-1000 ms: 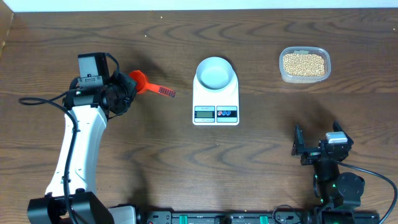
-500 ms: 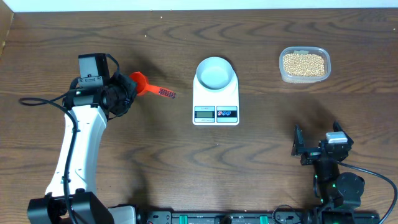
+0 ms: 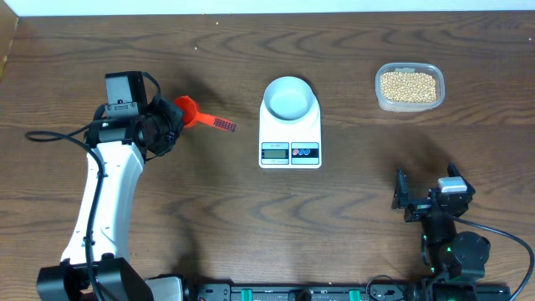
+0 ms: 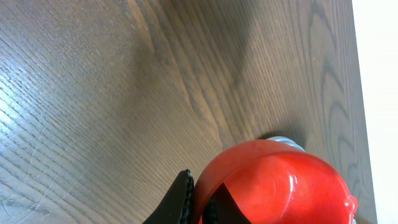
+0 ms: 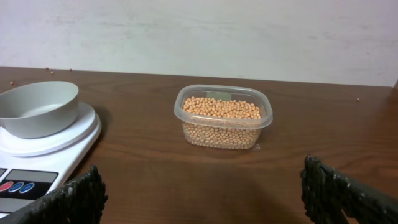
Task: Scoop item into bowl and weigh 50g on scale
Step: 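Rotate the held red scoop and carry it toward the scale, then reach the right gripper toward the scoop handle above the scale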
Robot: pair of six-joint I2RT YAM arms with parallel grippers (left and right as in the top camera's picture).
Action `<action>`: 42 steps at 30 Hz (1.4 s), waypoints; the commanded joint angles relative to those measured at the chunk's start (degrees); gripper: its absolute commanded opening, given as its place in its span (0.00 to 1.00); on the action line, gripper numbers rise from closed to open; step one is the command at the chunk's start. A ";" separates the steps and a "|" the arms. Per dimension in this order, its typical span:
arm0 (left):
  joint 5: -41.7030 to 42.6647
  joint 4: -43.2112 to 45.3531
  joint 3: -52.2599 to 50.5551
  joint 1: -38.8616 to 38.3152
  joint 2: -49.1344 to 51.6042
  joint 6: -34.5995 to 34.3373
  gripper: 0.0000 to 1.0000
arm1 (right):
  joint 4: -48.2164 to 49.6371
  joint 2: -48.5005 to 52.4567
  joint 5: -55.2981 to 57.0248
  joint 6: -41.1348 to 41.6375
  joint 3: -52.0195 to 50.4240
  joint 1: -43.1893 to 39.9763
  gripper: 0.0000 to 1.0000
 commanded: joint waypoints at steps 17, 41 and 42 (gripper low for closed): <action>0.68 -2.89 -0.11 -5.03 -0.09 -3.02 0.07 | -0.07 -0.46 -0.37 -0.70 -0.24 -0.24 0.99; 0.74 -8.85 -0.11 -12.98 -0.09 -6.05 0.08 | 2.47 -0.09 -15.10 27.87 -0.07 -0.13 0.99; 0.72 -9.03 -0.11 -12.98 -0.09 -6.78 0.07 | 2.36 0.35 -16.46 28.83 0.26 -0.13 0.99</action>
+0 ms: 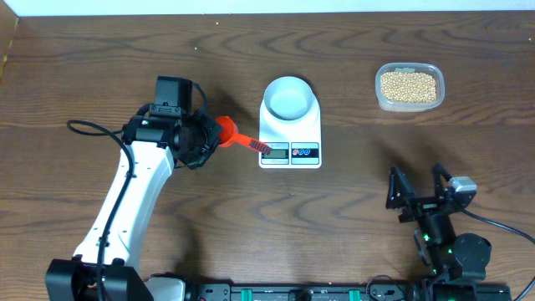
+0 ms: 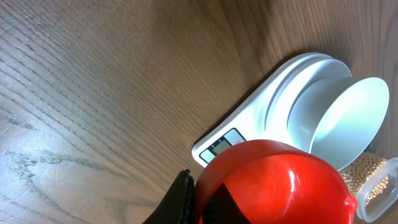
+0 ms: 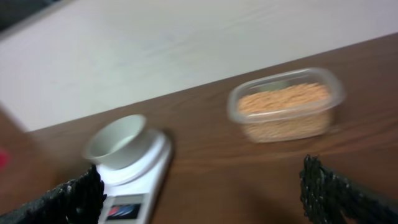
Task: Scoop item into bowl and weigh 50g on scale
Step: 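Reach the right gripper toward the scoop handle above the scale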
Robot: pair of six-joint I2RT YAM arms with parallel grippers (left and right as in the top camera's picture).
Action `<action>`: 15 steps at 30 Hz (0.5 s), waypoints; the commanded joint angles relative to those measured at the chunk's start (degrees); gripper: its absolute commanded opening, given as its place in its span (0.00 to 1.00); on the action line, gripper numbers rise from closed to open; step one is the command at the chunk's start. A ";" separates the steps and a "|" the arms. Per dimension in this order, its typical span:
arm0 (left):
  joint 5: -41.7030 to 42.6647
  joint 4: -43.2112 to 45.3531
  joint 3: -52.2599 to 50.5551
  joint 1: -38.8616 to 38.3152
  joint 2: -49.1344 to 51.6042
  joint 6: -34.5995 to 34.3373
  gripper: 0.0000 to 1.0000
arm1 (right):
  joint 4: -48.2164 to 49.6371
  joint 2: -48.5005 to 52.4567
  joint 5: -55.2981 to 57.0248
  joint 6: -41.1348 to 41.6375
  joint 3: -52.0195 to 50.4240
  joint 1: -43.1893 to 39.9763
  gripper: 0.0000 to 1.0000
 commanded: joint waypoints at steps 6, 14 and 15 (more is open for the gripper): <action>0.52 -2.45 -0.11 -0.13 -0.09 -4.28 0.07 | 0.81 8.00 -12.74 10.14 3.89 -0.13 0.99; 0.48 -2.05 -0.11 -0.15 -0.09 -9.44 0.07 | -3.23 26.49 -24.72 4.87 20.63 -0.13 0.99; 0.50 -2.08 -0.11 -0.15 -0.09 -10.97 0.07 | -4.98 29.22 -25.73 4.50 23.30 -0.13 0.99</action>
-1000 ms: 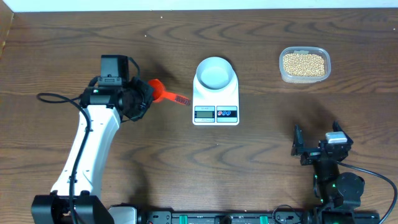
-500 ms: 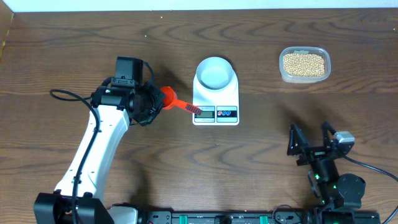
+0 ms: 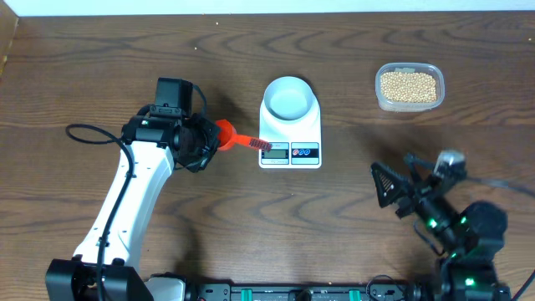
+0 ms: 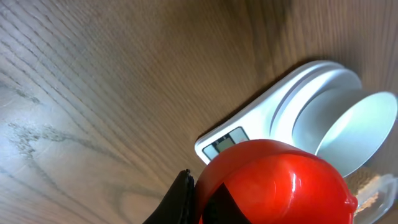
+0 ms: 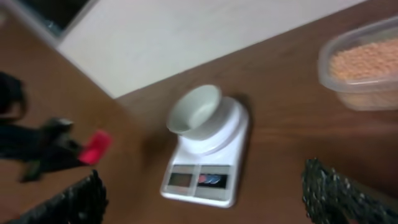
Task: Scoop item into bowl and weigh 50g on scale
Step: 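Reach the right gripper toward the scoop handle above the scale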
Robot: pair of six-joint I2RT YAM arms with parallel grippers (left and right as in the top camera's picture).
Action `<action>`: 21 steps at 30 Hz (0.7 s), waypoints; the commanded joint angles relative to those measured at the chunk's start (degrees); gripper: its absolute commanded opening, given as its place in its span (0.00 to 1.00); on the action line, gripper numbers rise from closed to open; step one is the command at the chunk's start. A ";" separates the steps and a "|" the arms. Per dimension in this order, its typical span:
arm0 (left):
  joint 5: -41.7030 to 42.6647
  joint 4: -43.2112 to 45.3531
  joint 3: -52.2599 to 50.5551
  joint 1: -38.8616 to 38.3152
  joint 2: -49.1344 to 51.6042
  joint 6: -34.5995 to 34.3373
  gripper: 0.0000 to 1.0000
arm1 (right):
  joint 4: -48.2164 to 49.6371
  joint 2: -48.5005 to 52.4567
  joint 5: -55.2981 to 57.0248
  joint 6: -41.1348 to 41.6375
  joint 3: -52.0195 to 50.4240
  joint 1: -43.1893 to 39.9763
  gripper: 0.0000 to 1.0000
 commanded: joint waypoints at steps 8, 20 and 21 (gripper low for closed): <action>0.68 0.42 -0.11 -3.32 -0.09 -9.42 0.07 | -6.34 26.77 -14.88 -2.49 24.13 1.46 0.99; -4.00 6.25 -0.11 -9.25 -0.09 -12.68 0.07 | -5.68 45.35 -14.84 -0.70 35.47 12.83 0.99; -4.28 6.27 -0.11 -9.53 -0.09 -13.55 0.07 | -4.81 45.92 -14.78 0.31 35.45 13.33 0.99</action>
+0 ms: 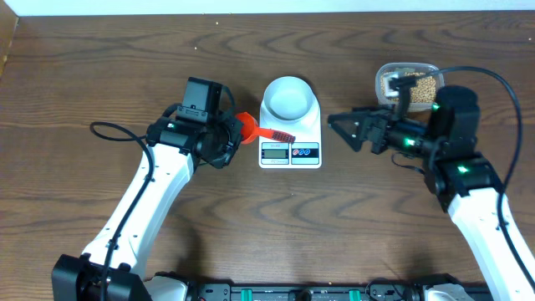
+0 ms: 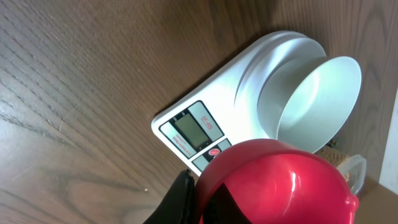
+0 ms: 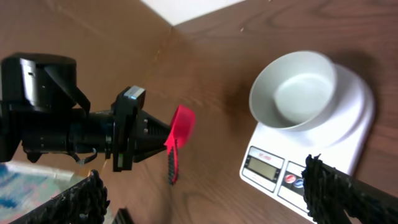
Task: Scoop item into bowl and weigh 50g on scale
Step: 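Reach the right gripper toward the scoop handle above the scale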
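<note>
My left gripper (image 1: 227, 134) is shut on the red scoop (image 1: 248, 127), held just left of the white scale (image 1: 290, 144), its dark handle end over the scale's left edge. The left wrist view fills with the scoop's red bowl (image 2: 280, 180), the scale (image 2: 193, 130) beyond it. A white bowl (image 1: 289, 96) sits empty on the scale. My right gripper (image 1: 344, 130) hangs open to the right of the scale, with nothing between its fingers, facing the bowl (image 3: 298, 90) and the scoop (image 3: 180, 127). The clear container of beans (image 1: 418, 84) is partly hidden behind the right arm.
Dark wood table (image 1: 100, 67) with a pale wall edge along the back. Cables trail from both arms near the front. A black rail runs along the table's front edge (image 1: 292, 293).
My right arm has gone from the front right of the table up to beside the scale's right, in front of the bean container. The left gripper has carried the scoop a little further right.
The left gripper held the red scoop at the far left of the table, then close to the scale's left side. The right arm sat low at the front right, then turned toward the scale. Now both grippers flank the scale.
</note>
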Robot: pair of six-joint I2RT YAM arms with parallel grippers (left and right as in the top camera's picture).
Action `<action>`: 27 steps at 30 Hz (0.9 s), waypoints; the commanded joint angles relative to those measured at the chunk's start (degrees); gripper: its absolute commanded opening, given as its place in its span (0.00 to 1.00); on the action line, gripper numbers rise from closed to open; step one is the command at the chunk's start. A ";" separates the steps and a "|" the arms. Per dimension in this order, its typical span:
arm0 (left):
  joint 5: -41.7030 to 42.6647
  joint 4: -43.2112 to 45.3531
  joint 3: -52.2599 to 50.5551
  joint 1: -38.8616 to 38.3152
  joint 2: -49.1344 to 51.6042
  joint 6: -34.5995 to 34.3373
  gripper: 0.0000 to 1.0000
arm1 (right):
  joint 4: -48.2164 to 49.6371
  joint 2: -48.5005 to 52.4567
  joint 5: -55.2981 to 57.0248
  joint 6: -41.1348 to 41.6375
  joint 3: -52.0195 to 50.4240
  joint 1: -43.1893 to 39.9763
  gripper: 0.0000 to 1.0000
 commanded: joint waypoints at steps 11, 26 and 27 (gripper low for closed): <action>-2.43 0.22 -0.11 -3.85 -0.09 -6.43 0.07 | 4.92 5.07 4.04 12.24 1.62 8.94 0.89; -0.48 0.22 -0.11 -8.26 -0.09 -10.05 0.07 | 1.40 8.26 12.20 12.87 1.46 16.52 0.53; -0.48 0.20 -0.11 -8.41 -0.09 -10.80 0.07 | 1.40 8.26 12.61 12.87 1.46 16.76 0.52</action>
